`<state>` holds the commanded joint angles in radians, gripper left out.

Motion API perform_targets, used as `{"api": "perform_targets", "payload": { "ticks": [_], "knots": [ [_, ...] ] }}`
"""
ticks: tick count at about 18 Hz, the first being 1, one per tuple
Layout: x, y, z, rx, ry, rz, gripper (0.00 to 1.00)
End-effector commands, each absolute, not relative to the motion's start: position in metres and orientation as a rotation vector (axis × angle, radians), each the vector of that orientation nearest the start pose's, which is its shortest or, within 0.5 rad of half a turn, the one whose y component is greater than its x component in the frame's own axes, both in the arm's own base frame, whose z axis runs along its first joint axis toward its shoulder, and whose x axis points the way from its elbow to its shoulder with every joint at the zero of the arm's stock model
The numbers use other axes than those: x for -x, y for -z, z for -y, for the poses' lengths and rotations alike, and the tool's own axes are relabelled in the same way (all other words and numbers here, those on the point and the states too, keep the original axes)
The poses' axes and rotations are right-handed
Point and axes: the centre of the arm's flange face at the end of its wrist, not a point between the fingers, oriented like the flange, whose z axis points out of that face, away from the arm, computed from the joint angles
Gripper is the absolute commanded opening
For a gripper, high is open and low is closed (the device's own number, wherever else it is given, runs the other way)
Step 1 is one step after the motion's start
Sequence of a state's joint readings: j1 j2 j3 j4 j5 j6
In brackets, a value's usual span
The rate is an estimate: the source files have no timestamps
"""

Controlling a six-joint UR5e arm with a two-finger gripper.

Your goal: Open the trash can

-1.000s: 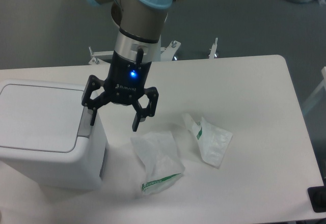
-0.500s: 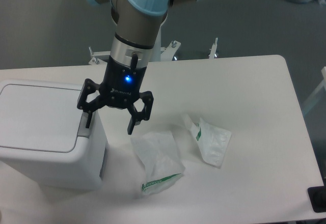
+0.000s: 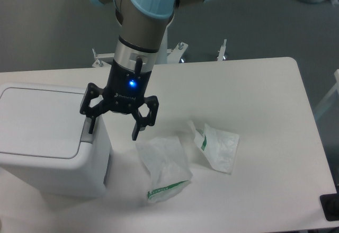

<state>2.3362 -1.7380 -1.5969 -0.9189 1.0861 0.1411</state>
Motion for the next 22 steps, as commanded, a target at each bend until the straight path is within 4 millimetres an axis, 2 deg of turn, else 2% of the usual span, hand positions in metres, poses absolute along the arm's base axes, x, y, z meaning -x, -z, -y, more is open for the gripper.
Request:
{"api": "perform_targets", "payload": {
  "ticks": [7,22],
  "knots": [
    [0.2743,-0.4627,-0.5447,2.447,0.303,0.62,1.0],
    [0.2743,-0.4627,-0.5447,2.45,0.298,0.605,1.0]
  ]
}}
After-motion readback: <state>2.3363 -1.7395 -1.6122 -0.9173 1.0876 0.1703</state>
